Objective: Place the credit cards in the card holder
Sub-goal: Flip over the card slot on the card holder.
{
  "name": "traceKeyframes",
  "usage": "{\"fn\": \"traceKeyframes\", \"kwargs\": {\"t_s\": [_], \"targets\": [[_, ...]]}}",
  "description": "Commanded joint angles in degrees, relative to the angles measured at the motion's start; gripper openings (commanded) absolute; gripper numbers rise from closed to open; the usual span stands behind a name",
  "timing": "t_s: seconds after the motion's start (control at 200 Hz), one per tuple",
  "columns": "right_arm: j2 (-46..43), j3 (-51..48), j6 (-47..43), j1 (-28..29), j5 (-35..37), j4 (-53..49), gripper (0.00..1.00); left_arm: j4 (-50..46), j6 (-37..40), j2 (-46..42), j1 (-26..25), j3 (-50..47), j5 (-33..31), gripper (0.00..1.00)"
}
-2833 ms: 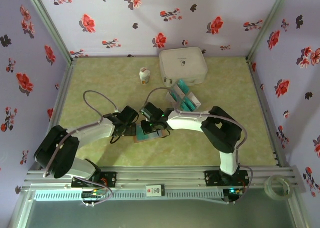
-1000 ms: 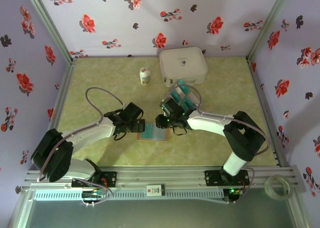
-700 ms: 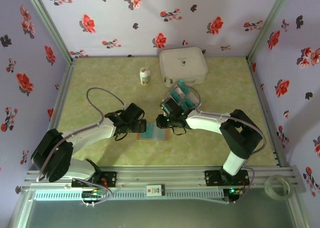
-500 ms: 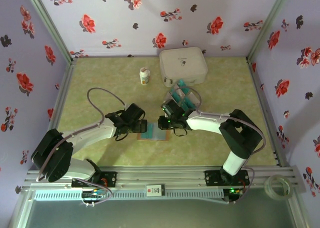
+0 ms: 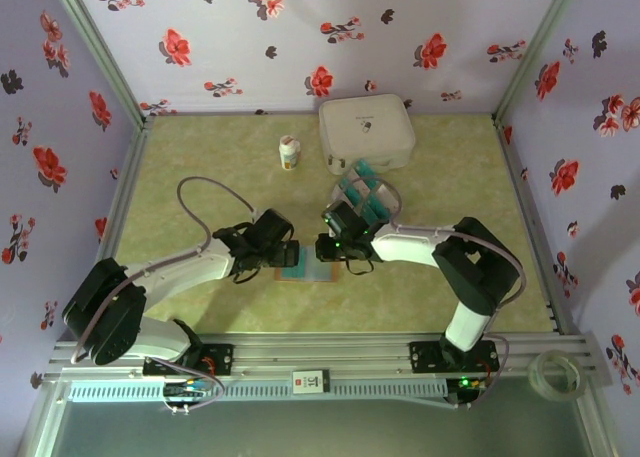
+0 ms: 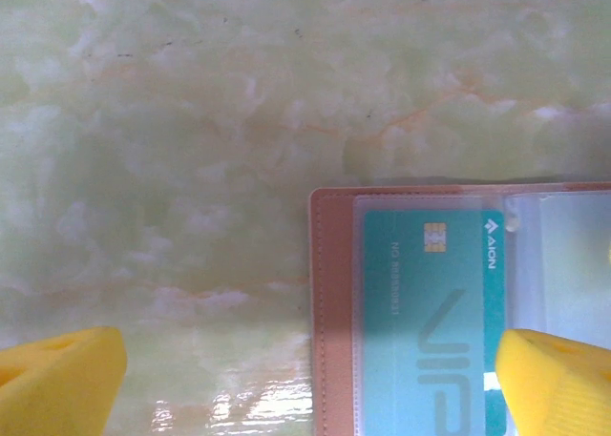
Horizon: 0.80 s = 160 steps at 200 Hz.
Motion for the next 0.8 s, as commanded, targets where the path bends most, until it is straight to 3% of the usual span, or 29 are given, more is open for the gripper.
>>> {"fn": "traceKeyframes", "kwargs": {"t_s": [0.0,0.795], "targets": [[2.02,-0.15,1.76,-0.33,-2.34,2.11,0.16,1.54,-0.59,1.20,-0.88,-0.96,0.52,1.00],[3.95,-0.49,3.77,0.02,-3.92,4.89,0.14,13.59,1.74,-2.77,-5.26,-9.40,2.94,0.99]]}}
